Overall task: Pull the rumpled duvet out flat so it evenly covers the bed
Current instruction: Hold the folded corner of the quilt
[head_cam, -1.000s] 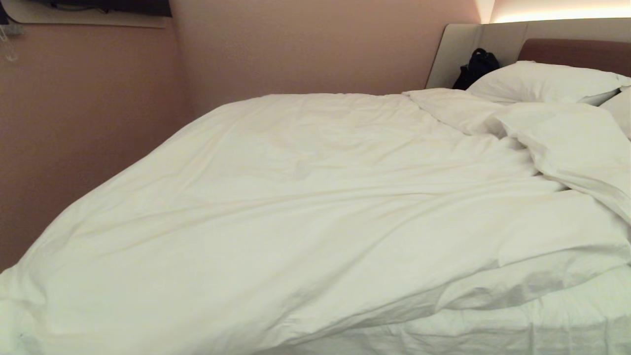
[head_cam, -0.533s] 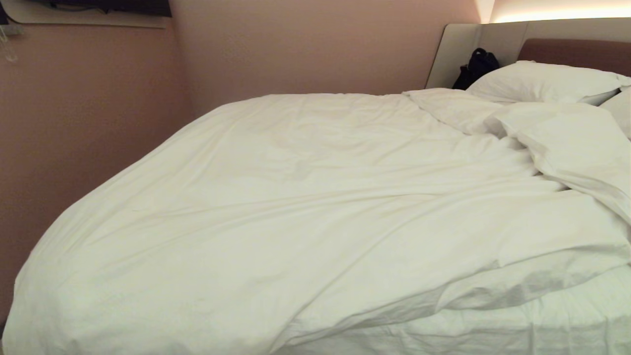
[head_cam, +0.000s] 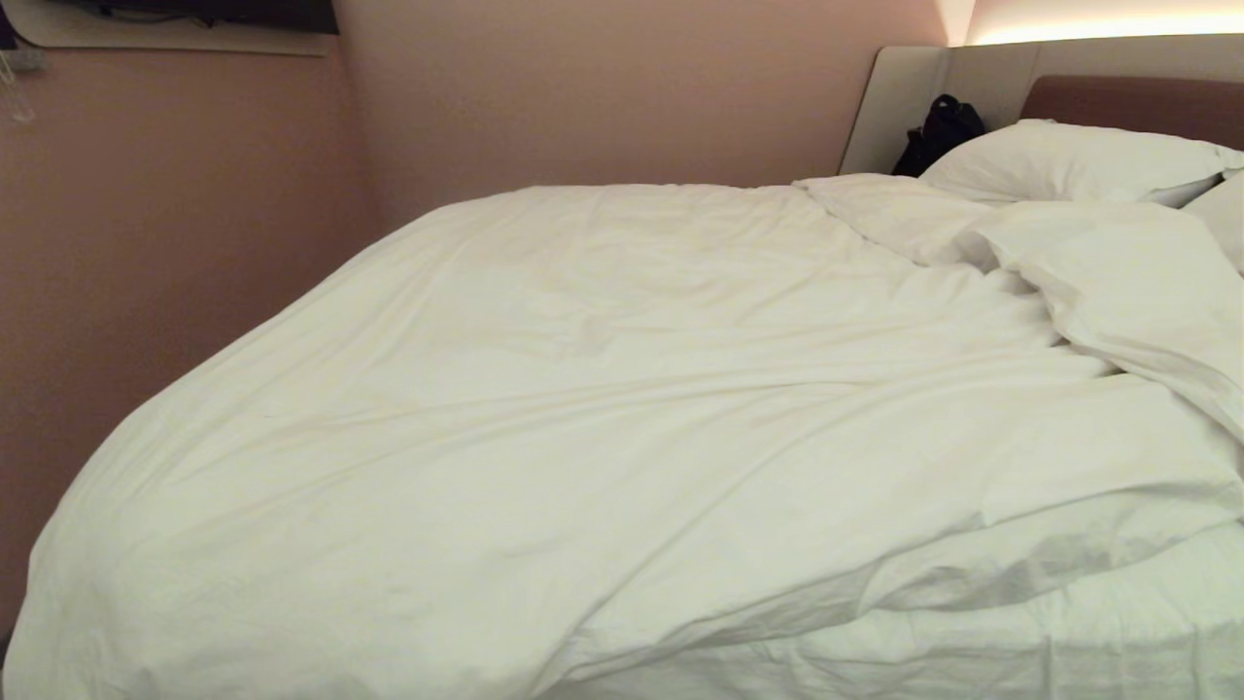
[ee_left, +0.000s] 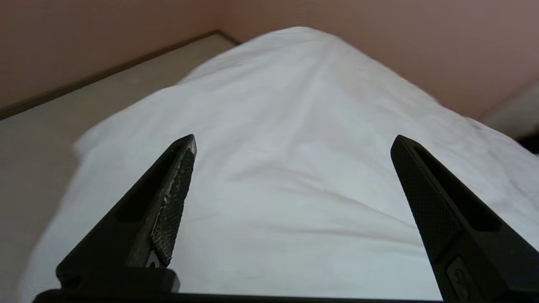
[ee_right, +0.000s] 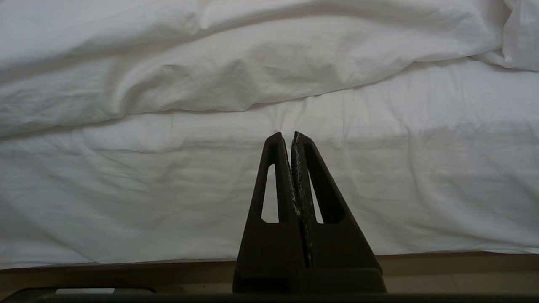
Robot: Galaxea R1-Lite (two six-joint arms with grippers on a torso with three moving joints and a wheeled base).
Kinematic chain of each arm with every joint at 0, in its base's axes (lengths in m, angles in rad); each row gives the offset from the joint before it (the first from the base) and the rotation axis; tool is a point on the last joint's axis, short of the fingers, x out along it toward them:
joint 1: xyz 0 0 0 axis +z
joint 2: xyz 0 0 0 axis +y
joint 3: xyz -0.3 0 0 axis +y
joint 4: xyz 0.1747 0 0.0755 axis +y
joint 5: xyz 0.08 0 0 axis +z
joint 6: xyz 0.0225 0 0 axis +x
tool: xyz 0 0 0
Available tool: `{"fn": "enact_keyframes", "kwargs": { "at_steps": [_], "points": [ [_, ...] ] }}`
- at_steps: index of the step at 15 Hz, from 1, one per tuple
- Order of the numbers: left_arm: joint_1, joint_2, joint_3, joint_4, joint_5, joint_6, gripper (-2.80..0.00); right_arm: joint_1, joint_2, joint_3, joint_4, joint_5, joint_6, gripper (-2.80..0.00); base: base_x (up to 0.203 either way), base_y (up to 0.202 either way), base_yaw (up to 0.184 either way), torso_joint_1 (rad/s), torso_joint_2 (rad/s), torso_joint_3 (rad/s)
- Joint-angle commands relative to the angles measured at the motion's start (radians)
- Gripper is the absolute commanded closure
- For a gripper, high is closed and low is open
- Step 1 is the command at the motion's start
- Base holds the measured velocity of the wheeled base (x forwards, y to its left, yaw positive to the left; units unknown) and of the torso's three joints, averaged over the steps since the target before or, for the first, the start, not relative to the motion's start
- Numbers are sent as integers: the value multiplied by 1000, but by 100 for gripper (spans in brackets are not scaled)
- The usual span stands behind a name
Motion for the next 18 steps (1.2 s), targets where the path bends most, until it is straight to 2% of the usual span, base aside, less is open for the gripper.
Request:
{"fn": "enact_keyframes", "kwargs": {
  "at_steps": [1, 3, 4, 5, 14, 16, 18],
  "points": [
    [-82, -24, -48, 0, -6, -39, -280, 0, 1, 0, 0, 0, 0, 0, 0, 0, 0, 0, 0, 0],
    [-109, -28, -58, 2, -10, -59, -280, 0, 1, 0, 0, 0, 0, 0, 0, 0, 0, 0, 0, 0],
    [-111, -31, -59, 1, -17, -60, -78, 0, 1, 0, 0, 0, 0, 0, 0, 0, 0, 0, 0, 0],
    [-111, -33, -62, 0, -24, -60, 0, 0, 1, 0, 0, 0, 0, 0, 0, 0, 0, 0, 0, 0],
    [-110, -77, -51, 3, -38, -59, 0, 0, 1, 0, 0, 0, 0, 0, 0, 0, 0, 0, 0, 0],
    [-108, -148, -23, 1, -19, -56, 0, 0, 1, 0, 0, 0, 0, 0, 0, 0, 0, 0, 0, 0],
    [-103, -230, 0, 1, 61, -53, 0, 0, 1, 0, 0, 0, 0, 0, 0, 0, 0, 0, 0, 0]
  ]
}}
